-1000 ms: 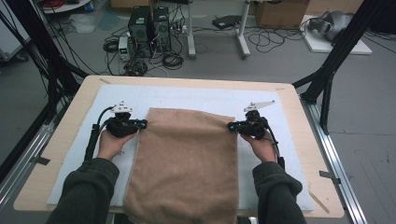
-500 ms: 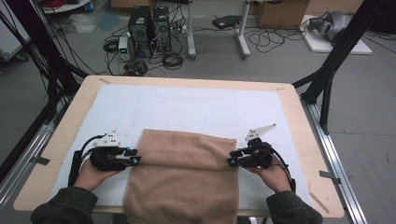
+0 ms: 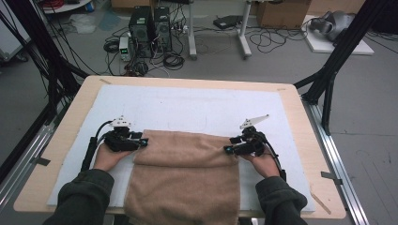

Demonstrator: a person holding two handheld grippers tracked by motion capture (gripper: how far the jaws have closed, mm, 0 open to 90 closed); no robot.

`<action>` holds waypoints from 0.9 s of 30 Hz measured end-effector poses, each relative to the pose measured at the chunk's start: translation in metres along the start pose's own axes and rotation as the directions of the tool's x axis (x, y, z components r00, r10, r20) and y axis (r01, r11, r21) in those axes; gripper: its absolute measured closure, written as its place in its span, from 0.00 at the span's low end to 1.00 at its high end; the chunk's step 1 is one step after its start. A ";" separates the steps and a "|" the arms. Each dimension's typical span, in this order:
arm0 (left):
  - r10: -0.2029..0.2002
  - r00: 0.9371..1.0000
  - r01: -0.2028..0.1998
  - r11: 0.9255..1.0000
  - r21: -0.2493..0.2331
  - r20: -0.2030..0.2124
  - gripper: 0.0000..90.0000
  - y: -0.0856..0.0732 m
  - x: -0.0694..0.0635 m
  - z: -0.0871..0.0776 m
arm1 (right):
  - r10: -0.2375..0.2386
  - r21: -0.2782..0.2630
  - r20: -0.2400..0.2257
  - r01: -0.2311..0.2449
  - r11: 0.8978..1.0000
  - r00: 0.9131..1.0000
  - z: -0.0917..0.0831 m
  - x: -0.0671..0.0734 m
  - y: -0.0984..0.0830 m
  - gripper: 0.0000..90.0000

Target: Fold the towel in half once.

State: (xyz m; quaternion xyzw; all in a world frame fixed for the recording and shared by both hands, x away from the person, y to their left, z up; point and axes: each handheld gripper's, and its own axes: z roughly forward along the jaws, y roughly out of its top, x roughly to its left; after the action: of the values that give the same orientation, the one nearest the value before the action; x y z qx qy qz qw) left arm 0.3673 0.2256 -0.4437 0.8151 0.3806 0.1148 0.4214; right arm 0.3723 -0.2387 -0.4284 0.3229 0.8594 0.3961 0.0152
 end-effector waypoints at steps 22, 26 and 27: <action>0.019 0.999 -0.016 0.998 0.058 -0.051 0.92 0.003 -0.006 0.004 | -0.091 0.063 0.168 0.081 0.995 0.982 0.011 -0.008 0.002 0.83; 0.028 0.998 -0.023 0.996 0.084 -0.060 0.96 0.007 -0.009 0.003 | -0.052 0.047 0.107 0.047 0.998 0.993 0.009 -0.013 0.002 0.94; 0.024 0.998 -0.019 0.997 0.081 -0.056 0.97 0.007 -0.010 0.002 | -0.046 0.039 0.086 0.043 0.998 0.995 0.009 -0.014 0.001 0.94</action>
State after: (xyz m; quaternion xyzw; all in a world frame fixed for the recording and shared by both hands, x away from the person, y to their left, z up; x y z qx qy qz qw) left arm 0.3655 0.2145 -0.4381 0.8317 0.3882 0.1272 0.3760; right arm 0.3864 -0.2396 -0.4368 0.3207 0.8721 0.3654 0.0555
